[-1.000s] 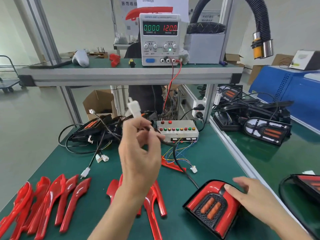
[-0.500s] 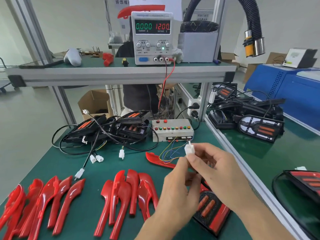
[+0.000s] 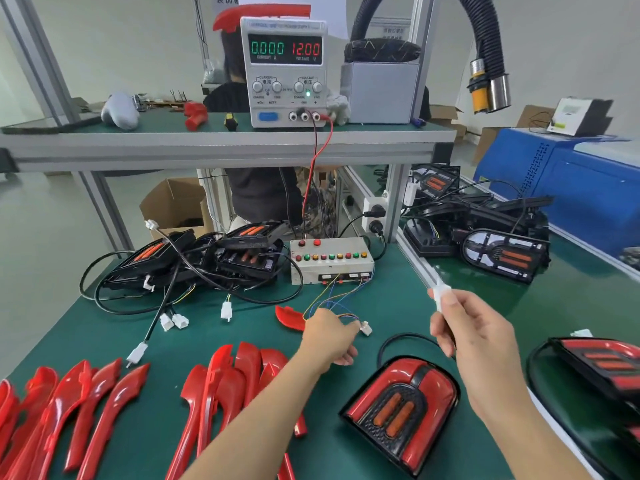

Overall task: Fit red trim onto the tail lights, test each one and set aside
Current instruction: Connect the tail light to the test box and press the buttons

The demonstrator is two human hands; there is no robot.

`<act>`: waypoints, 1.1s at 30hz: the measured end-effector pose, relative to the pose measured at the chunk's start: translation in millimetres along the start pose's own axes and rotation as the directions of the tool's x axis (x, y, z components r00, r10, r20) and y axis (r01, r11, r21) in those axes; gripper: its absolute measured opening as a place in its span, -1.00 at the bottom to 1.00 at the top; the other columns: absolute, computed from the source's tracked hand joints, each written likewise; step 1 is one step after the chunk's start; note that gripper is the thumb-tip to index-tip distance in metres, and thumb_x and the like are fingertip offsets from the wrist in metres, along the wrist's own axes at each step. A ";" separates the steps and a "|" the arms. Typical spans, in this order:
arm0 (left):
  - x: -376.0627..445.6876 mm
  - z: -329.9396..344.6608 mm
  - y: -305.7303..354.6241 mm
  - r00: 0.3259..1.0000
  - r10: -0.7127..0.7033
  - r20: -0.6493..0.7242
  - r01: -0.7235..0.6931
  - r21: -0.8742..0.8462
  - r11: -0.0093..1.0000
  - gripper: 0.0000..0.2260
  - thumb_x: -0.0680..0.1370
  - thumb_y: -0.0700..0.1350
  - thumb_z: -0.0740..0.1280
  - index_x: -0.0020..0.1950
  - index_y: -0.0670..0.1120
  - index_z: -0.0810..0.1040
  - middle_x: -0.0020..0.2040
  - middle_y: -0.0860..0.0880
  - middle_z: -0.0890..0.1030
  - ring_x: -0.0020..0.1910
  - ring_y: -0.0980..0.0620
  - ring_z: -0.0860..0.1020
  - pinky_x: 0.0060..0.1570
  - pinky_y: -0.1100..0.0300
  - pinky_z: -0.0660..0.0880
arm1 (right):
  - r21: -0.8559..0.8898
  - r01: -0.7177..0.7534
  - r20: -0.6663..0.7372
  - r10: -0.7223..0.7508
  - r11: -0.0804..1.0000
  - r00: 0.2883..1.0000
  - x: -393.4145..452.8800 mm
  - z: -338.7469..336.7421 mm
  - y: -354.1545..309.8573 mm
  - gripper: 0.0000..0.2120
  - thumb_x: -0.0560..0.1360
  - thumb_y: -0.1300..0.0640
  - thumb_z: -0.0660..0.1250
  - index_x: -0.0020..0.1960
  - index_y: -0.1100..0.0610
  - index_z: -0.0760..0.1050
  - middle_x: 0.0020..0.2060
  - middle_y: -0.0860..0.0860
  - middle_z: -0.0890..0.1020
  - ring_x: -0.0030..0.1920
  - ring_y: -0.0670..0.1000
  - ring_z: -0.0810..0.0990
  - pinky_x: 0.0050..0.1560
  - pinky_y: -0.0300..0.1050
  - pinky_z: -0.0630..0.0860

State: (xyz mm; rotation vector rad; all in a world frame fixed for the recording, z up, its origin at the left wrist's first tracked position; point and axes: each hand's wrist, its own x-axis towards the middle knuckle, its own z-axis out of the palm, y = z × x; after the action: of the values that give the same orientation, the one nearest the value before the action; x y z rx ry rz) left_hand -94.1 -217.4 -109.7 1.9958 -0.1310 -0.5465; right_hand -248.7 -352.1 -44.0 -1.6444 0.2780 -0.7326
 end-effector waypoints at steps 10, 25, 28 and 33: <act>31.2 44.5 8.1 0.961 -0.100 -0.256 0.087 -0.062 0.994 -0.82 0.51 -0.07 0.39 -0.16 -0.18 0.56 -0.20 -0.21 0.72 -0.14 -0.22 0.72 -0.03 -0.05 0.67 | 0.067 -0.020 0.058 0.016 0.998 0.998 0.2 0.8 -2.5 -0.64 0.55 -0.26 0.27 -0.05 -0.05 0.73 -0.40 0.01 0.48 -0.41 -0.13 0.35 -0.38 -0.34 0.35; 17.8 27.0 15.0 0.923 -0.246 -0.295 0.174 -0.251 0.952 -0.78 0.52 -0.09 0.27 -0.12 -0.20 0.62 -0.41 -0.07 0.65 -0.48 -0.05 0.58 -0.40 0.24 0.46 | -0.086 -0.009 0.164 0.023 0.996 0.986 1.2 4.0 15.8 -0.48 0.51 -0.41 0.20 -0.01 -0.01 0.67 -0.36 -0.05 0.57 -0.37 -0.10 0.42 -0.27 -0.25 0.44; 5.8 18.6 15.8 0.924 -0.158 -0.348 0.086 -0.213 0.973 -0.70 0.49 -0.07 0.31 -0.45 -0.08 0.48 -0.51 0.04 0.52 -0.45 -0.01 0.46 -0.47 0.24 0.26 | -0.160 -0.005 0.214 0.040 0.987 0.976 2.7 6.6 17.2 -0.48 0.51 -0.40 0.17 -0.07 0.01 0.64 -0.33 0.01 0.58 -0.36 -0.10 0.44 -0.25 -0.23 0.44; -6.0 4.5 10.8 0.981 -0.061 -0.186 -0.024 -0.420 0.907 -0.78 0.60 -0.12 0.31 -0.23 -0.13 0.46 -0.40 -0.04 0.56 -0.50 0.03 0.46 -0.47 0.25 0.37 | -0.254 0.019 0.276 0.054 0.967 0.960 6.3 16.0 18.6 -0.85 0.60 -0.16 0.32 -0.05 -0.19 0.63 -0.28 -0.09 0.66 -0.34 -0.15 0.51 -0.22 -0.27 0.44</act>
State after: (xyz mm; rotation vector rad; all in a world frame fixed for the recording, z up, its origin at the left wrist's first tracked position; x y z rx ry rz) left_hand -99.8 -224.2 -100.1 1.6148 0.1208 -0.3503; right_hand -230.2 -347.0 -60.4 -1.9635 0.1875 -0.4528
